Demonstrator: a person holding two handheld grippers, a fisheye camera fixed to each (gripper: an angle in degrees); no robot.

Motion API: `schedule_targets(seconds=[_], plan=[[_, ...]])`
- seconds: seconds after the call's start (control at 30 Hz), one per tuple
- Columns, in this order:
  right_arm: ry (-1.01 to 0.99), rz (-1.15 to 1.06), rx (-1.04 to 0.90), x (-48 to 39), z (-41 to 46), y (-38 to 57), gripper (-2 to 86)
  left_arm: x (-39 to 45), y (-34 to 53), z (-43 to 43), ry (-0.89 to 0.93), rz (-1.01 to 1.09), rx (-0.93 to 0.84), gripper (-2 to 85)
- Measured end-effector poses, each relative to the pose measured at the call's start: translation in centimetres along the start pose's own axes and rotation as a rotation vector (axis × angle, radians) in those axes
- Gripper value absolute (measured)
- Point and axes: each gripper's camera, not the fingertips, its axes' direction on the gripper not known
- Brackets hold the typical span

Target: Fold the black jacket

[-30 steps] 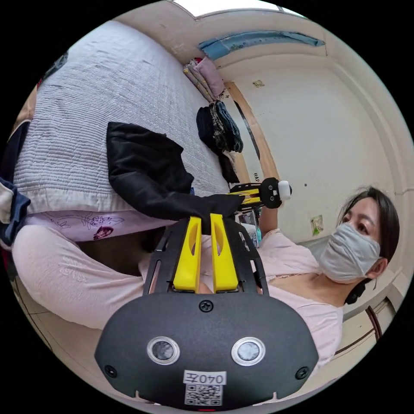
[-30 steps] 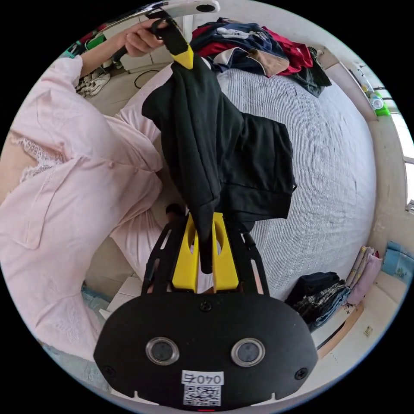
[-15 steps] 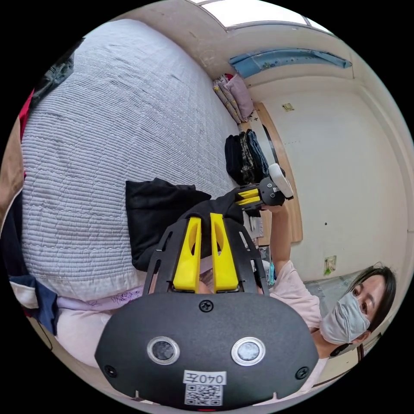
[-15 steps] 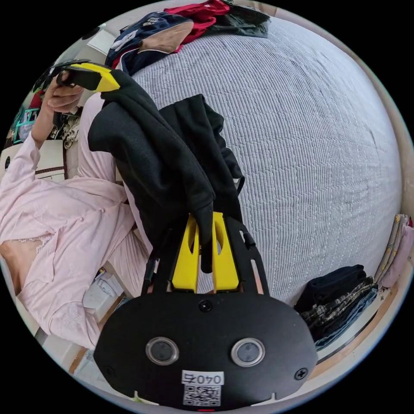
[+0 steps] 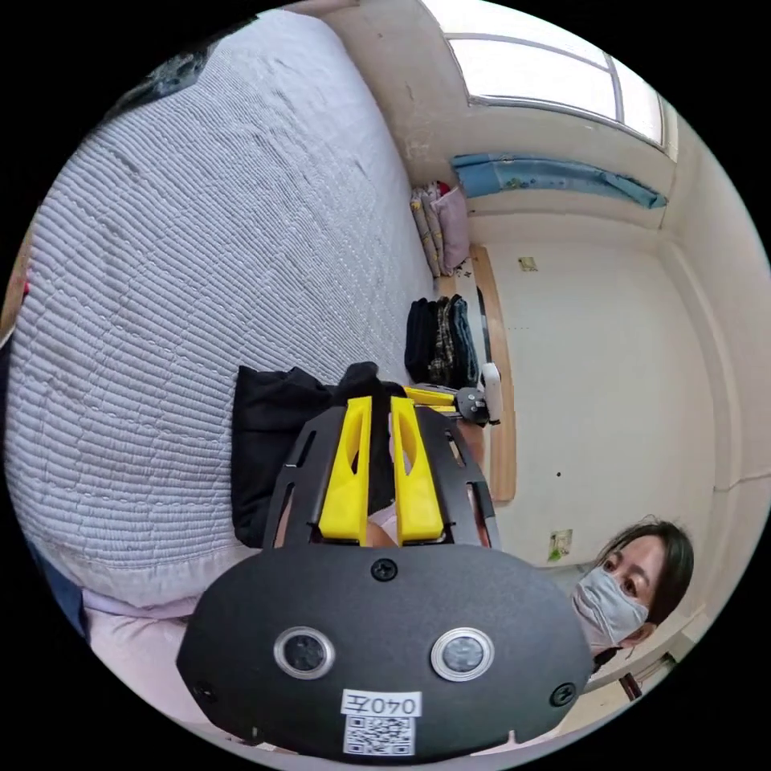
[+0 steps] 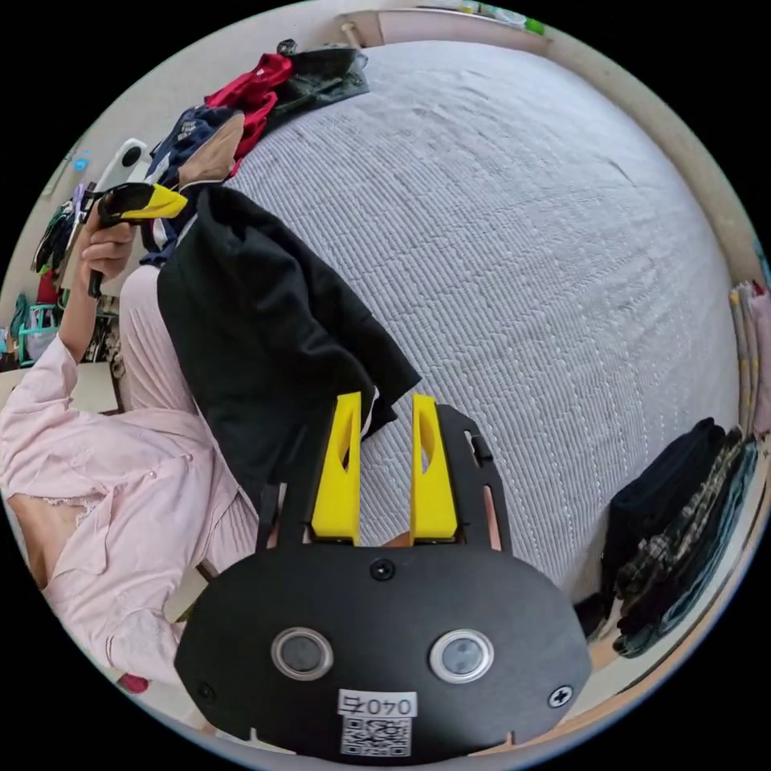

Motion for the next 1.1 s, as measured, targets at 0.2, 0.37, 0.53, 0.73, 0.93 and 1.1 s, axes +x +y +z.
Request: schedule_targets(seconds=[0.2, 0.37, 0.53, 0.73, 0.93, 1.1], plan=[[0.063, -0.051, 0.346, -10.0, -1.1, 5.8, -0.5, 7.4, 9.4, 5.7, -0.177, 0.418, -0.04, -0.8], [0.126, -0.076, 0.409, -17.9, 6.3, 1.0, -0.9, 8.9, 18.0, 17.9, -0.794, 0.685, -0.112, 0.9], [-0.012, -0.005, 0.313, -19.3, 18.2, -2.5, -1.0, 3.8, 25.9, 24.9, -1.147, 0.828, -0.142, 1.5], [0.029, 0.049, 0.351, -20.6, 17.4, 1.7, -1.0, 4.7, 31.3, 29.5, -1.272, 0.959, -0.13, 0.1], [0.19, 0.241, 0.582, -25.1, 14.5, 18.5, -1.0, 8.6, 35.0, 25.4, -1.262, 0.953, 0.184, -0.3], [0.397, 0.366, 0.446, -30.8, 22.4, 23.2, -1.0, 3.8, 36.8, 30.0, -1.348, 0.898, 0.081, -0.3]])
